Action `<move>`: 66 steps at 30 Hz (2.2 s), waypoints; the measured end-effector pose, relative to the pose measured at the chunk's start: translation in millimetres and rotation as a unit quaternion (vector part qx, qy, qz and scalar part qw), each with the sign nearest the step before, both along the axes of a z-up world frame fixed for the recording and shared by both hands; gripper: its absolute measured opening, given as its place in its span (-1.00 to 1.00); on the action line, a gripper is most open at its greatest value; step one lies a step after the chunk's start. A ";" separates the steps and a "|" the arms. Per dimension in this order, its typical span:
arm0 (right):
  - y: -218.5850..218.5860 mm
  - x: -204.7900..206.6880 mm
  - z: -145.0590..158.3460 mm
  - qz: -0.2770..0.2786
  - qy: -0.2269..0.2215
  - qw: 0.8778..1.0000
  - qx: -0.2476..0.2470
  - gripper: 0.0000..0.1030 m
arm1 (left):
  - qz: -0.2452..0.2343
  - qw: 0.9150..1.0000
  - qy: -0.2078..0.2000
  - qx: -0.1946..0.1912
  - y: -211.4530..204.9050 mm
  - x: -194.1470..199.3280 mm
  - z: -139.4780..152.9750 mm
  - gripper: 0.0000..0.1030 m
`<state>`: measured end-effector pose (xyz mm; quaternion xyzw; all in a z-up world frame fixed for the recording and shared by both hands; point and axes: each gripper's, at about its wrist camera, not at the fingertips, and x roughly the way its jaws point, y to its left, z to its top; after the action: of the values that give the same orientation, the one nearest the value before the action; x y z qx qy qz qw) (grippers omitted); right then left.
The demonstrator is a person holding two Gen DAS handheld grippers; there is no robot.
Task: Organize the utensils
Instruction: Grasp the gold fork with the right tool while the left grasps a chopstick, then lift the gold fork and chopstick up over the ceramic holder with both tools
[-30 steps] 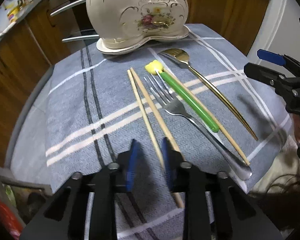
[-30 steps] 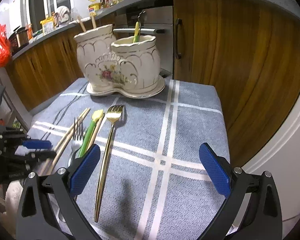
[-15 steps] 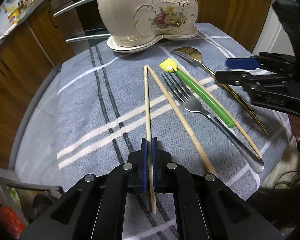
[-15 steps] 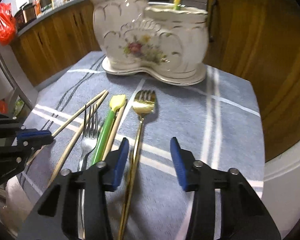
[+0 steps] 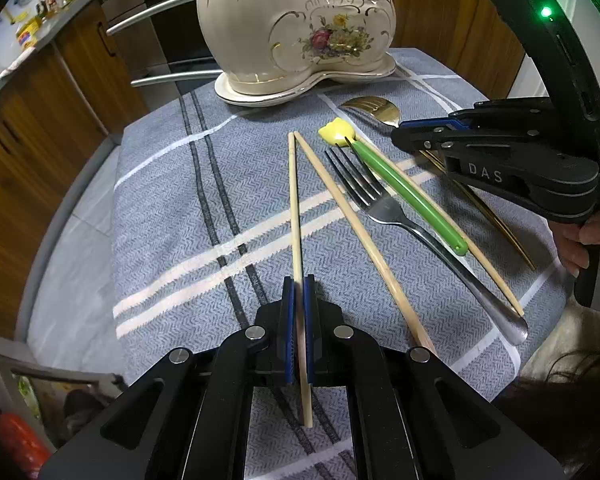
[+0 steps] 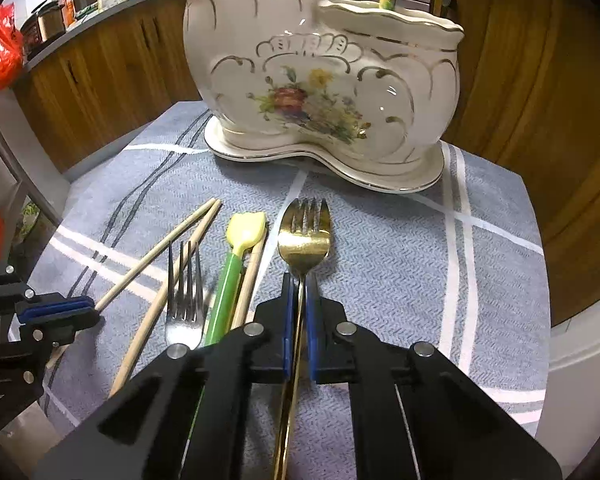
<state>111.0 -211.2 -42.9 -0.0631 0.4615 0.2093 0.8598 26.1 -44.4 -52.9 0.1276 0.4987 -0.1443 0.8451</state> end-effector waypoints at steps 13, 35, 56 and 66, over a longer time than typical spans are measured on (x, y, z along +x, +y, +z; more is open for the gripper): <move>-32.1 -29.9 27.6 -0.010 -0.063 0.997 0.051 -0.91 | 0.011 0.999 -0.018 -0.032 12.0 -2.4 10.1 -0.91; -61.1 -54.4 101.3 -0.030 -0.208 0.971 0.115 -0.91 | -0.005 0.978 -0.162 -0.131 24.6 -13.7 96.3 -0.91; -63.8 -3.6 188.6 -0.044 -0.297 0.939 0.170 -0.91 | 0.002 0.912 -0.278 -0.300 31.7 60.2 158.5 -0.91; -56.6 35.8 197.3 -0.062 -0.316 0.929 0.183 -0.91 | 0.015 0.888 -0.321 -0.328 19.8 103.7 160.9 -0.91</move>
<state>146.9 -267.8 154.4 0.0611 0.1225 0.2060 0.9689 129.8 -24.6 108.0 -0.1250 0.1265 -0.2380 0.9548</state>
